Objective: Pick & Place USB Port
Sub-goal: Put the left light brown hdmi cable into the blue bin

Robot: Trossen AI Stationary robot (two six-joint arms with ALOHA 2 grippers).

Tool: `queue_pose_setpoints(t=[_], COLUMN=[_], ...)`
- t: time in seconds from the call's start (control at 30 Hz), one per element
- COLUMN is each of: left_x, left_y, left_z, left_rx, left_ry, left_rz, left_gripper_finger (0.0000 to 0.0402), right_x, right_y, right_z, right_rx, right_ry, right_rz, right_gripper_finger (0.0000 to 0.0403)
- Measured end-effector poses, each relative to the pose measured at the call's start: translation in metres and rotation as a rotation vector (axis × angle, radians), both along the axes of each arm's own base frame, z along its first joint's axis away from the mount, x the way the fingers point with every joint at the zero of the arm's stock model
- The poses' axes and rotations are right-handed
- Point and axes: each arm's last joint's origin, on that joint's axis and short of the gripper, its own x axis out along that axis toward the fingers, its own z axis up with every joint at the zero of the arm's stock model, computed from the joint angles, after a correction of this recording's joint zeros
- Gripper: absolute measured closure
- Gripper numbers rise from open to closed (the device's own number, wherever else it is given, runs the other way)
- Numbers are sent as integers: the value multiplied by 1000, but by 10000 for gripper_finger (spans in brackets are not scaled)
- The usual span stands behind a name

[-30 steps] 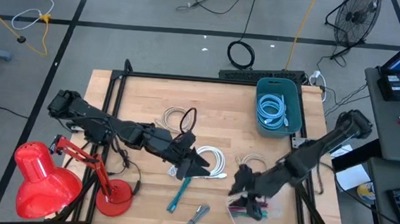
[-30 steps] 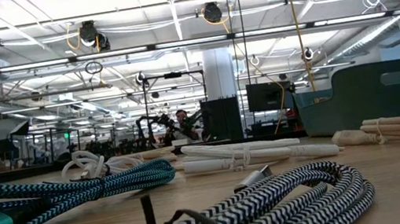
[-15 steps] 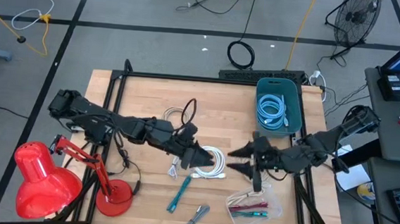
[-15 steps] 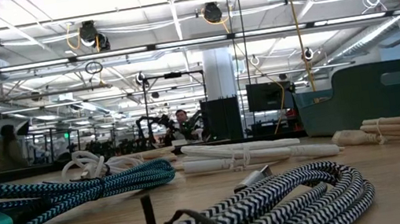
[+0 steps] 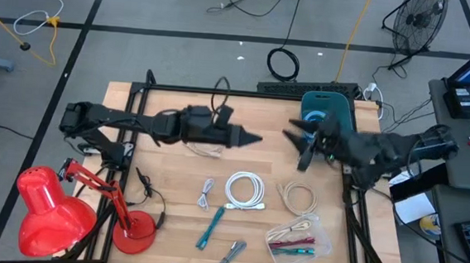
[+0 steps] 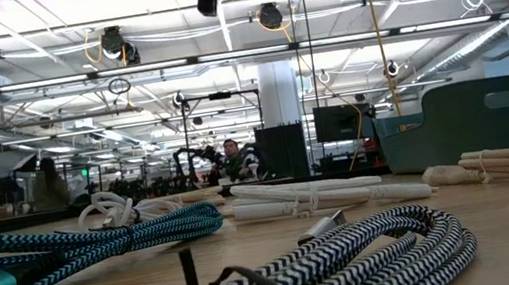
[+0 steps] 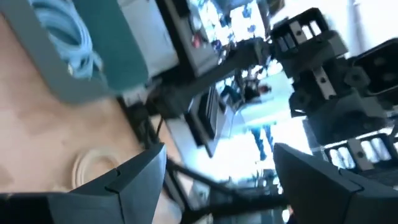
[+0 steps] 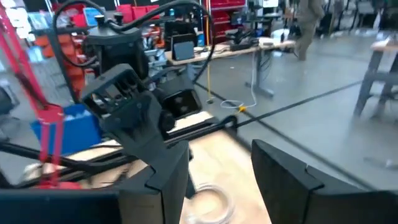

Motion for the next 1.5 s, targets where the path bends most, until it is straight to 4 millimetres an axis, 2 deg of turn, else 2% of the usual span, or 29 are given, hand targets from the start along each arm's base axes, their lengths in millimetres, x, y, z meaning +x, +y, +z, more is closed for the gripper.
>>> queue_pose_setpoints(t=[0.13, 0.3, 0.43, 0.57, 0.67, 0.73, 0.9, 1.03, 1.17, 1.3, 1.5], left_x=[-1, -1, -2, -5, -9, -15, -41, -66, -83, -92, -96], left_y=[14, 20, 29, 44, 59, 72, 111, 129, 138, 139, 139], left_z=[4, 4, 3, -4, -11, -20, -45, -63, -71, -76, -78], left_rx=[19, 23, 21, 30, 94, 129, 102, 115, 216, 346, 502], left_ry=[-39, -44, -33, 51, 133, 225, 506, 763, 933, 1041, 1111], left_rz=[38, 81, 77, 81, 69, 54, 43, 57, 30, -71, -190], left_gripper_finger=[103, 103, 103, 103, 103, 103, 103, 103, 103, 103, 103], right_x=[-5, -5, 1, 16, 28, 34, 39, 37, 32, 30, 29], right_y=[-39, -92, -133, -159, -162, -159, -151, -147, -143, -142, -142], right_z=[7, 7, -6, -27, -39, -44, -44, -41, -39, -37, -37], right_rx=[-97, -59, 104, 354, 438, 451, 428, 415, 420, 416, 432], right_ry=[20, -8, 7, 37, 66, 80, 91, 90, 91, 87, 94], right_rz=[6, 48, 181, 473, 693, 773, 795, 785, 787, 785, 779], right_gripper_finger=[237, 237, 237, 237, 237, 237, 237, 237, 237, 237, 237])
